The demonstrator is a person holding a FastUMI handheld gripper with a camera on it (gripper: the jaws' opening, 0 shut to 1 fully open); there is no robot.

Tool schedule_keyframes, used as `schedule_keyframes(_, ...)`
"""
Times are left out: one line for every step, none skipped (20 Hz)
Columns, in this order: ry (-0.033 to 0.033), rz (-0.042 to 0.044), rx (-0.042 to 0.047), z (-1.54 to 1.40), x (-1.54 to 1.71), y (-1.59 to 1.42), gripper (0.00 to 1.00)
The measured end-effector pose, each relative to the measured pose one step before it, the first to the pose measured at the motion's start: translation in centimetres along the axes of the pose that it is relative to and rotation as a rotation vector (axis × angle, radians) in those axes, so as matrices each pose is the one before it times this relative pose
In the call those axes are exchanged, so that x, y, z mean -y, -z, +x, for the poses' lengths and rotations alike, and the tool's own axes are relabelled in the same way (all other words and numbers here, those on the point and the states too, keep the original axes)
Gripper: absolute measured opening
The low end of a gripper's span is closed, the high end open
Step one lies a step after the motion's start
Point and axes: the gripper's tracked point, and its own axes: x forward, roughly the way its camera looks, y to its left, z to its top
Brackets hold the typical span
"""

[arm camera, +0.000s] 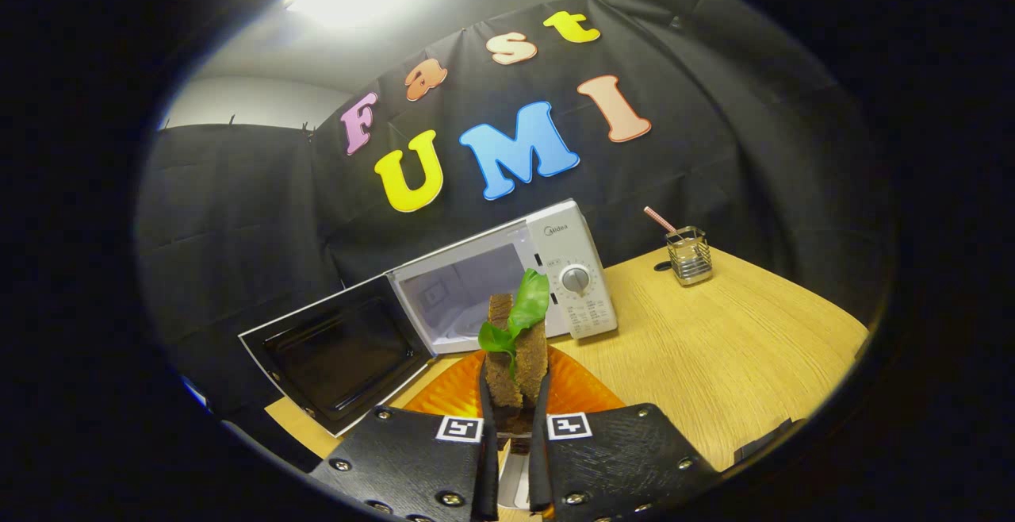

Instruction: Open the microwave, put the food inside, and close the microwave door.

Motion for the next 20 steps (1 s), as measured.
schedule_keyframes(-0.00911, -0.00073, 0.01324, 0.628, -0.549, -0.587, 0.15)
schedule_keyframes(-0.00857, -0.00329, 0.01225, 0.574, -0.522, -0.446, 0.15)
schedule_keyframes(-0.00744, -0.00523, 0.00966, 0.619, -0.481, -0.342, 0.15)
schedule_keyframes(-0.00799, -0.00233, 0.00339, 0.615, -0.497, -0.234, 0.15)
schedule_keyframes(-0.01221, 0.00754, 0.00223, 0.612, -0.472, -0.130, 0.15)
schedule_keyframes(-0.01536, 0.01263, -0.00141, 0.580, -0.546, -0.060, 0.15)
schedule_keyframes(-0.01002, 0.01311, 0.00054, 0.574, -0.385, -0.146, 0.15)
schedule_keyframes(-0.00203, 0.01028, 0.00591, 0.616, -0.083, -0.185, 0.15)
schedule_keyframes(0.00007, 0.01234, 0.00925, 0.662, -0.109, -0.252, 0.15)
schedule_keyframes(-0.00634, 0.02511, 0.00489, 0.745, -0.201, -0.284, 0.15)
schedule_keyframes(-0.00771, 0.03385, -0.00130, 0.890, -0.314, 0.015, 0.15)
schedule_keyframes(-0.00540, 0.03465, 0.00056, 0.903, -0.204, -0.034, 0.15)
schedule_keyframes(-0.00146, 0.02813, -0.00433, 0.957, -0.050, 0.130, 0.15)
schedule_keyframes(0.00223, 0.02640, -0.00659, 0.953, 0.187, 0.127, 0.15)
schedule_keyframes(0.00466, 0.03390, -0.00429, 0.720, 0.207, 0.229, 0.15)
schedule_keyframes(0.00365, 0.03662, -0.00437, 0.791, 0.285, 0.145, 0.15)
schedule_keyframes(0.00622, 0.04361, -0.00858, 0.920, 0.270, 0.374, 0.15)
schedule_keyframes(0.00791, 0.04761, -0.00681, 0.952, 0.370, 0.299, 0.15)
schedule_keyframes(0.00855, 0.04224, -0.00526, 0.806, 0.378, 0.314, 0.15)
schedule_keyframes(0.00603, 0.02566, -0.00130, 0.722, 0.307, 0.287, 0.15)
